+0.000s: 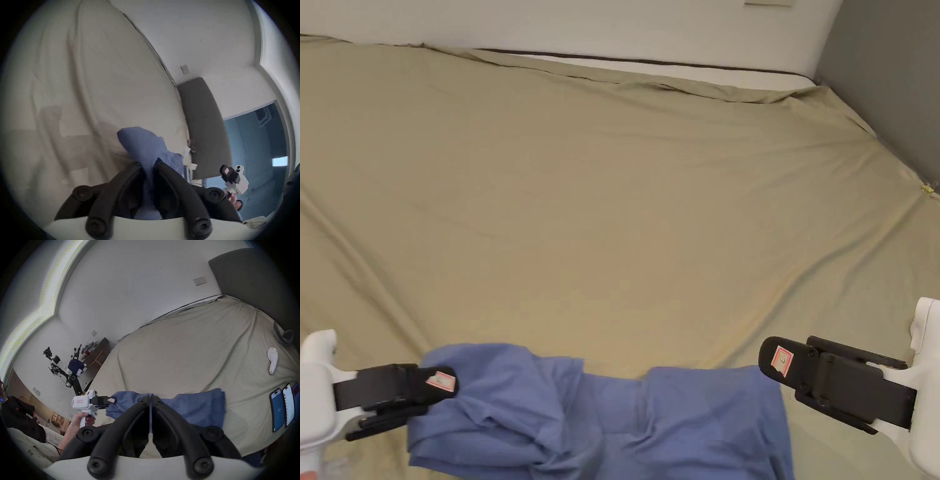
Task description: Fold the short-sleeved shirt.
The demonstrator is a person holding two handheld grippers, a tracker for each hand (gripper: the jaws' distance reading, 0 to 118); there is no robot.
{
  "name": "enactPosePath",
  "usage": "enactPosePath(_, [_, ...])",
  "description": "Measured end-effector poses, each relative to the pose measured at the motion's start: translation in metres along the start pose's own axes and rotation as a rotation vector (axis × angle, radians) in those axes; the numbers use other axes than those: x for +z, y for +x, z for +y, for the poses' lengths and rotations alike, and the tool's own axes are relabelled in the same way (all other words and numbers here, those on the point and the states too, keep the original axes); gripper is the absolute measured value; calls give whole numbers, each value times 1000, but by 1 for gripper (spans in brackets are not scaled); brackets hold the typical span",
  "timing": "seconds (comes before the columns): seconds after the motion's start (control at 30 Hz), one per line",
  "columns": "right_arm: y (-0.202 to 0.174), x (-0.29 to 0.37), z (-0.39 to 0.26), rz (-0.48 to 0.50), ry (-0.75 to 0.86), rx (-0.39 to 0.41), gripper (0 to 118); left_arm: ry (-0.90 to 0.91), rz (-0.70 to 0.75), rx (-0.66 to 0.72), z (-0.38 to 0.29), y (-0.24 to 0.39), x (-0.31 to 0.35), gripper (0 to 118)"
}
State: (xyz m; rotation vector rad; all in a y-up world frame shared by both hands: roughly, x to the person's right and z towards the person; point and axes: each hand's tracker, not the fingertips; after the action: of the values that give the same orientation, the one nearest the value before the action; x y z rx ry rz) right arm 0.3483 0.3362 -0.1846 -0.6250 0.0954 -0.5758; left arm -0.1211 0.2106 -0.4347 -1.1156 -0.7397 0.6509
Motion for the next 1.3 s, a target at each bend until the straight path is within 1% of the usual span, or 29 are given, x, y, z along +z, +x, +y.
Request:
enactPosePath(0.1, [-2, -3, -1, -23, -12, 21, 4, 5, 121, -33, 12, 0, 23, 7])
enactPosePath(0.17, [-3, -4, -3, -43, -18, 34, 4, 40, 182, -31, 10, 7, 33, 7])
enactPosePath(0.2, [-2, -5, -4, -46, -22, 38, 4, 34, 238, -39, 11, 14, 34, 7])
enactPosePath(0.23, [-1, -6, -4, -46, -26, 37, 4, 20, 245, -52, 8, 25, 31, 7])
enactPosePath(0.33, [5, -11, -7, -50, -34, 16, 4, 39, 165, -27, -5, 70, 11, 7])
enactPosePath(0.43, [14, -13, -10, -60, -32, -18, 4, 19, 126, -51, -26, 126, -37, 7])
enactPosePath(0.53, [23, -12, -11, -79, -39, -46, 4, -74, 38, -112, -46, 167, -103, 7])
enactPosePath(0.57, [26, -10, -12, -90, -40, -49, 4, -118, 40, -135, -53, 178, -123, 7])
enactPosePath(0.63, [34, -6, -12, -120, -39, -56, 4, -191, 50, -198, -70, 188, -173, 7])
enactPosePath(0.7, [41, 0, -13, -143, -38, -53, 4, -252, 76, -225, -89, 188, -213, 7])
enactPosePath(0.77, [47, 4, -15, -170, -36, -49, 4, -312, 112, -213, -106, 176, -247, 7])
enactPosePath(0.83, [53, 7, -19, -178, -38, -63, 4, -292, 117, -217, -115, 158, -263, 8])
enactPosePath(0.87, [56, 8, -21, -175, -41, -72, 4, -282, 103, -245, -115, 151, -264, 12])
enactPosePath(0.9, [58, 9, -23, -172, -44, -81, 4, -275, 81, -236, -113, 147, -262, 26])
enactPosePath(0.93, [59, 9, -25, -171, -47, -83, 4, -283, -25, -174, -108, 148, -250, 46])
enactPosePath(0.97, [60, 9, -26, -169, -50, -81, 4, -275, -81, -139, -106, 151, -240, 75])
enactPosePath(1.0, [60, 10, -28, -166, -52, -77, 4, -270, -112, -132, -102, 161, -225, 111])
enactPosePath(1.03, [62, 10, -29, -157, -54, -74, 4, -245, -92, -180, -97, 169, -207, 118])
enactPosePath(1.1, [65, 12, -30, -139, -47, -79, 4, -131, -149, -245, -88, 174, -174, 118])
enactPosePath(1.13, [66, 13, -30, -131, -40, -84, 4, -99, -129, -268, -84, 181, -158, 118])
enactPosePath(1.17, [66, 15, -29, -126, -34, -86, 4, -73, -70, -298, -82, 181, -150, 118])
enactPosePath(1.2, [67, 16, -29, -125, -30, -87, 4, -47, 40, -340, -85, 180, -147, 118])
enactPosePath(1.23, [68, 16, -29, -125, -26, -88, 4, -37, 180, -385, -89, 180, -150, 116])
enactPosePath(1.27, [68, 16, -29, -125, -24, -90, 4, -51, 244, -438, -93, 176, -162, 92])
enactPosePath(1.3, [69, 16, -28, -124, -23, -95, 4, -91, 234, -502, -101, 173, -175, 27])
